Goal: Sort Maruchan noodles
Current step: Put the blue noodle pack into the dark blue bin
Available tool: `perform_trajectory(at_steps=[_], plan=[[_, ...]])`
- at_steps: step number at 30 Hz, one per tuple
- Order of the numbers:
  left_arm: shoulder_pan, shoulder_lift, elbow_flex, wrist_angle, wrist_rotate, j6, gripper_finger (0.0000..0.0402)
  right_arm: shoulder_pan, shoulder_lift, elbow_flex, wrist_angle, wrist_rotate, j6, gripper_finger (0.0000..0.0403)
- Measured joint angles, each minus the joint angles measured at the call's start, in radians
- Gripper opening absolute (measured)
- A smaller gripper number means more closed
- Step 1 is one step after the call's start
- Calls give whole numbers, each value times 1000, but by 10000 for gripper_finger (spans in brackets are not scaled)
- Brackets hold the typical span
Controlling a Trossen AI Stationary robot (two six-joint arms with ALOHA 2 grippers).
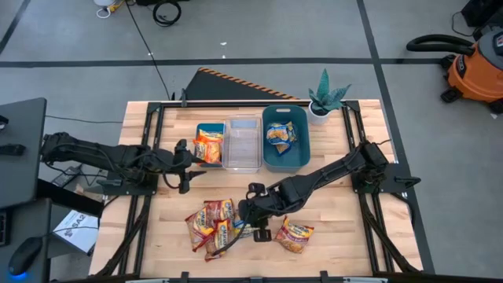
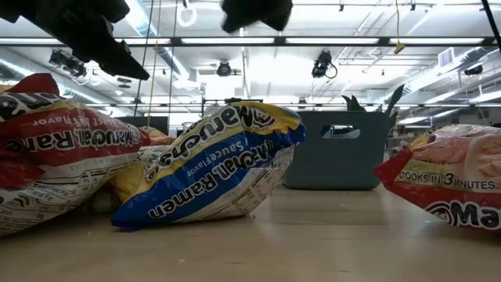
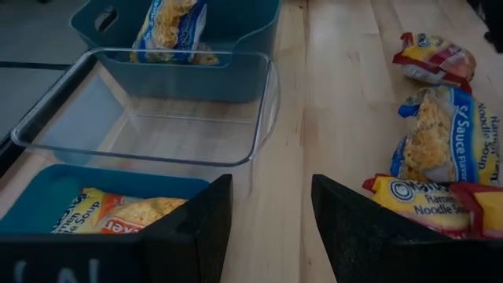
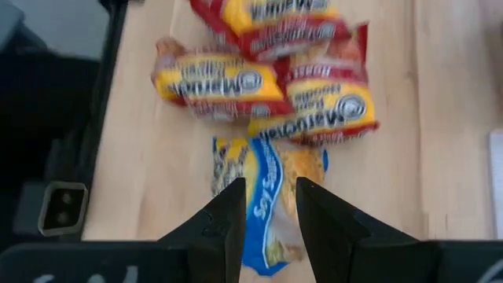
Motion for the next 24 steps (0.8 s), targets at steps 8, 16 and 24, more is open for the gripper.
perform_trajectory(at_steps=[8, 16, 24], plan=[[-1, -8, -9, -30, 1, -32, 180, 9, 0, -99, 90, -29, -66, 120], [-1, -77, -9, -92, 14, -67, 180, 17, 0, -182, 207, -43, -69, 156], [-1, -112, -9, -122, 13, -120, 180, 24, 0, -219, 242, -4, -117, 216]])
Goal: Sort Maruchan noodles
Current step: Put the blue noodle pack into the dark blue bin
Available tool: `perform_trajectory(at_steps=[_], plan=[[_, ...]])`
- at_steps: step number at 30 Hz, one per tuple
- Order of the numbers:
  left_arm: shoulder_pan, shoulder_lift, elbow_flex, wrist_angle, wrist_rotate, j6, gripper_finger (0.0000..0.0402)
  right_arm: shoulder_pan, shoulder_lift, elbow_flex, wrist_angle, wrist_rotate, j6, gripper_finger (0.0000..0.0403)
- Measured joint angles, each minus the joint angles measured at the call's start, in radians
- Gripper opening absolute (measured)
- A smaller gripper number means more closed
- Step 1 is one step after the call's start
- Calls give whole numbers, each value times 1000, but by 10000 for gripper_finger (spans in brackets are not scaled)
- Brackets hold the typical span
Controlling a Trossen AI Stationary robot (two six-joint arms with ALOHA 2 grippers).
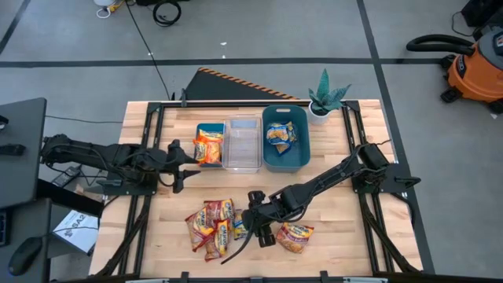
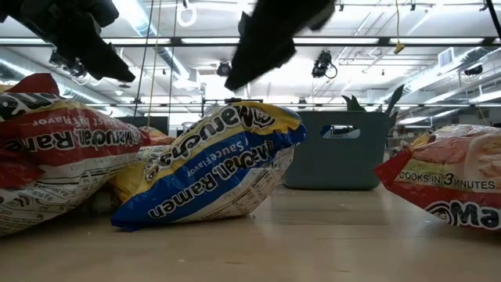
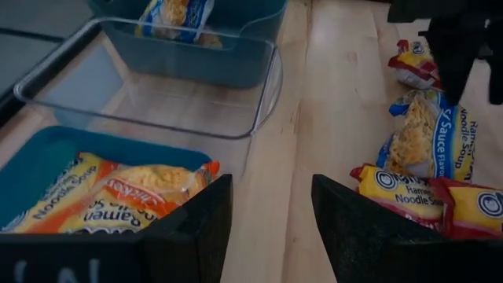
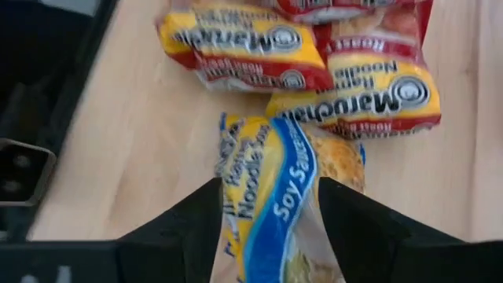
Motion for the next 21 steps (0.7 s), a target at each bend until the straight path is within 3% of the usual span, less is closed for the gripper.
perform_trajectory(at_steps=[12, 21], plan=[[1, 2, 0, -20, -23, -46, 180, 18, 0, -45, 27, -8, -81, 208], [1, 2, 0, -21, -27, -50, 180, 45, 0, -45, -20, 77, -189, 177]])
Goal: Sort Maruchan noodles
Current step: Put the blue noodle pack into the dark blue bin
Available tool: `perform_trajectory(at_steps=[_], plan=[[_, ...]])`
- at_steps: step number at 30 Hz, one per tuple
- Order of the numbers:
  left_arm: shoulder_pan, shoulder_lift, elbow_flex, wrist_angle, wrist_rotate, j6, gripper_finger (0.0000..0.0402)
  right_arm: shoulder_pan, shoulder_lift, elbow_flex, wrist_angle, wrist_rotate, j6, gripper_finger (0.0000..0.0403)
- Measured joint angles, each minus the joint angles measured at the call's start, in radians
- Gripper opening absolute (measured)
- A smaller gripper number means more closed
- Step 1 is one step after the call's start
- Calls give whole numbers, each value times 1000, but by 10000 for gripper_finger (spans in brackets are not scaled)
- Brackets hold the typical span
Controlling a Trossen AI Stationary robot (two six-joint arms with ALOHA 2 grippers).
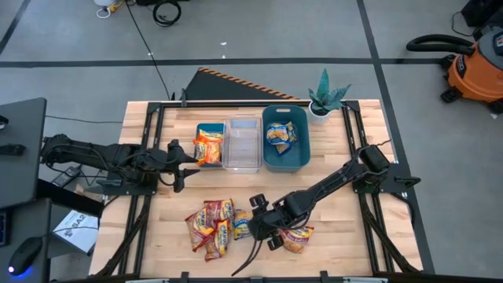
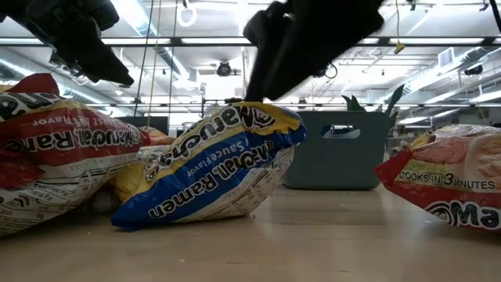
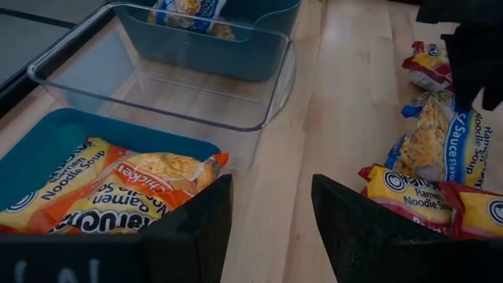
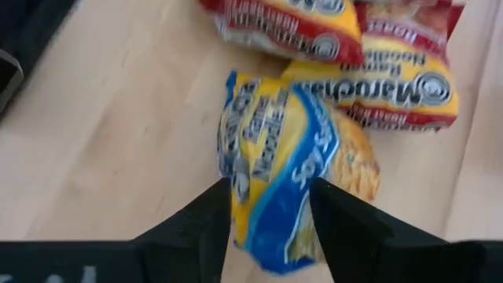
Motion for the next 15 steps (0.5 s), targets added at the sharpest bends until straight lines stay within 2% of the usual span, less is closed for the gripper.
perform_trajectory(at_steps=[7, 15], plan=[[0, 0, 0, -8, 0, -1, 180, -1, 0, -42, -11, 28, -11, 119], [0, 0, 0, -7, -1, 3, 180, -21, -1, -77, 12, 58, -19, 27]])
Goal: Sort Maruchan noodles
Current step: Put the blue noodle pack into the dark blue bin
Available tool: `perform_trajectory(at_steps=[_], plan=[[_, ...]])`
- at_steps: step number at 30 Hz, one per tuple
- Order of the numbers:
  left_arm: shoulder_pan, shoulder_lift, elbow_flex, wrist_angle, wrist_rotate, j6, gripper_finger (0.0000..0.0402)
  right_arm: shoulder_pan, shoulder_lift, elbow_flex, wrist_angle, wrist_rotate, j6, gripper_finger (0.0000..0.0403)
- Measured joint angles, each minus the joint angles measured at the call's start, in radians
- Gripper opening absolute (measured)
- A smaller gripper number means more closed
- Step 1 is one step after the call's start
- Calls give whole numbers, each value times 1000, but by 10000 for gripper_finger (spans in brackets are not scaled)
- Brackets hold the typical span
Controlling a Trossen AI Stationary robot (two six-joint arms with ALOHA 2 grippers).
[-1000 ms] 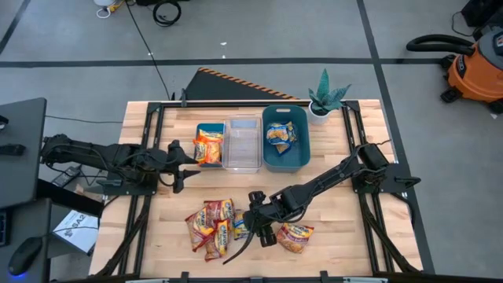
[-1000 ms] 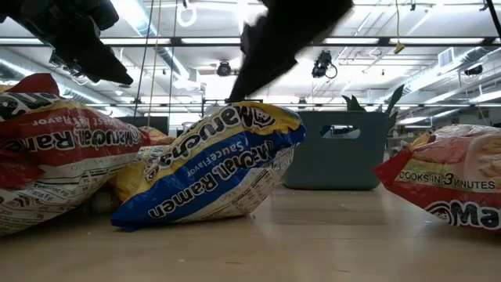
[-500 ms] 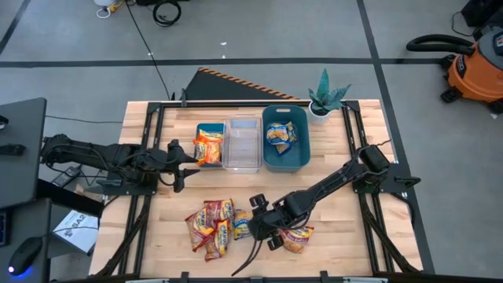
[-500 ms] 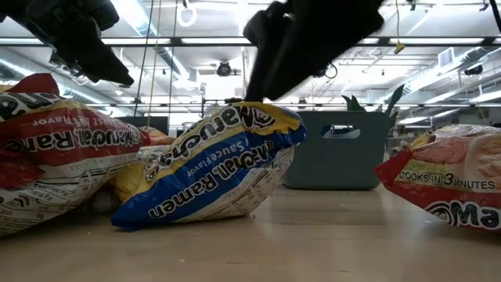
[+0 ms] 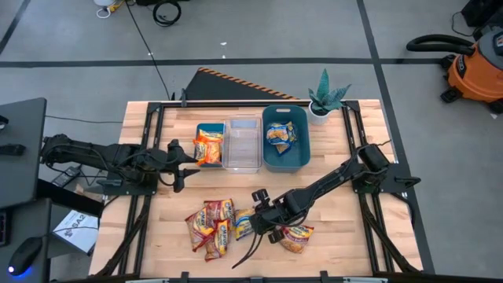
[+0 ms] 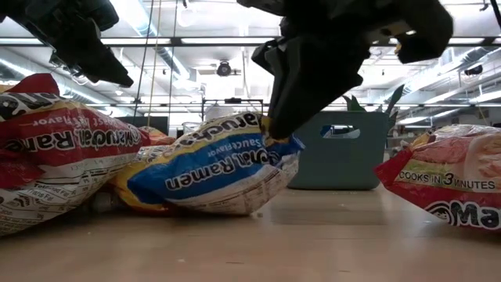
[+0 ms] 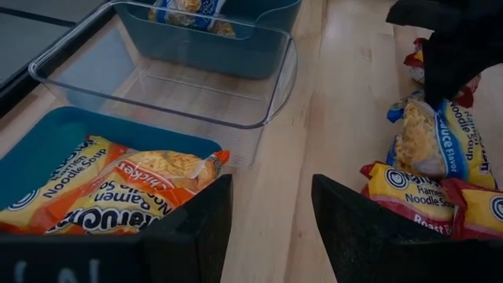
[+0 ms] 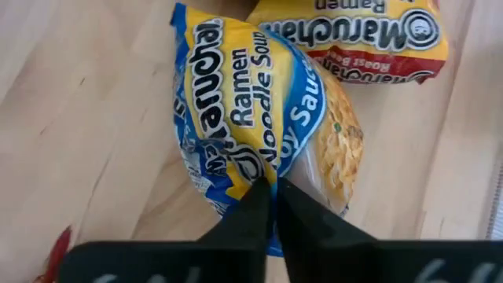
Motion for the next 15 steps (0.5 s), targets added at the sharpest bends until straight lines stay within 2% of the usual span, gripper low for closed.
perform_trajectory(at_steps=[2, 5, 9, 15], plan=[[0, 0, 0, 0, -3, 0, 180, -3, 0, 0, -3, 0, -9, 9], [0, 0, 0, 2, -3, 0, 180, -5, 0, 18, -36, 0, -24, 12], [0, 0, 0, 38, -3, -1, 180, -20, 0, 116, -174, 24, -7, 19], [0, 0, 0, 75, -3, 1, 180, -23, -1, 247, -341, 77, -23, 7]])
